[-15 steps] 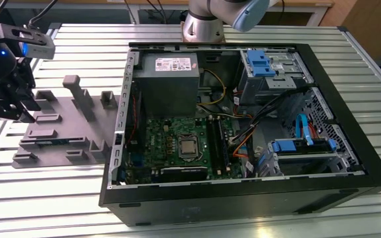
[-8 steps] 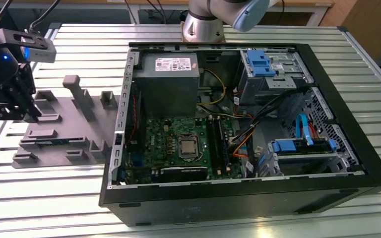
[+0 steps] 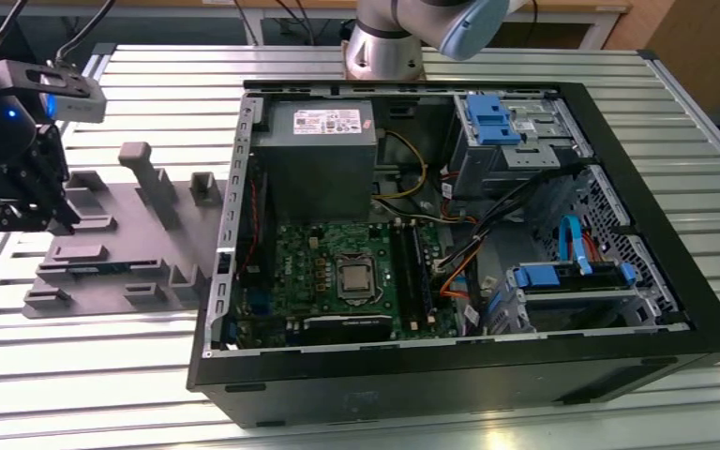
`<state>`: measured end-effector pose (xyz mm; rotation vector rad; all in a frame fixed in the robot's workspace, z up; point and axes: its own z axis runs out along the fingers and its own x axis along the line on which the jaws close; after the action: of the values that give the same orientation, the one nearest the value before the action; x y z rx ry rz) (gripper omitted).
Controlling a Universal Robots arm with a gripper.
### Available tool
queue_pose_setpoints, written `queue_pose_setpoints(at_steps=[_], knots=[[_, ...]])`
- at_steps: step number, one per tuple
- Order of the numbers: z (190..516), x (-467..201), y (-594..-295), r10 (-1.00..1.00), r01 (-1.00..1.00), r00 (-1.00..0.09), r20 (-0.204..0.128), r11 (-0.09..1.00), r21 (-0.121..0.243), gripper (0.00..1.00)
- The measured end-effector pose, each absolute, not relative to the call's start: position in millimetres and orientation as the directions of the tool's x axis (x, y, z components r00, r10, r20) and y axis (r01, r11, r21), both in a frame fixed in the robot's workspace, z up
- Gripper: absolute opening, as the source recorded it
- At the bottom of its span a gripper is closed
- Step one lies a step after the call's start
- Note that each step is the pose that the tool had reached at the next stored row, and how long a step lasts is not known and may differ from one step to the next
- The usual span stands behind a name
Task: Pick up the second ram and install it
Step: 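Pick up the second ram and move it above second insertion slot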
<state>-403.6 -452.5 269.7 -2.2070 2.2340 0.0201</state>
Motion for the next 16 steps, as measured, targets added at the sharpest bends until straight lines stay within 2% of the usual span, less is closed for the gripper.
queue_pose_setpoints(at_steps=[5,6,16], knots=[[264,-404,-453,-1.000,-1.000,-0.012,-0.010,0.012,0.008,0.24],[263,-404,-453,-1.000,-1.000,-0.011,-0.010,0.011,0.008,0.30],[249,-405,-454,-1.000,-1.000,-0.004,-0.010,0.004,0.008,0.30]])
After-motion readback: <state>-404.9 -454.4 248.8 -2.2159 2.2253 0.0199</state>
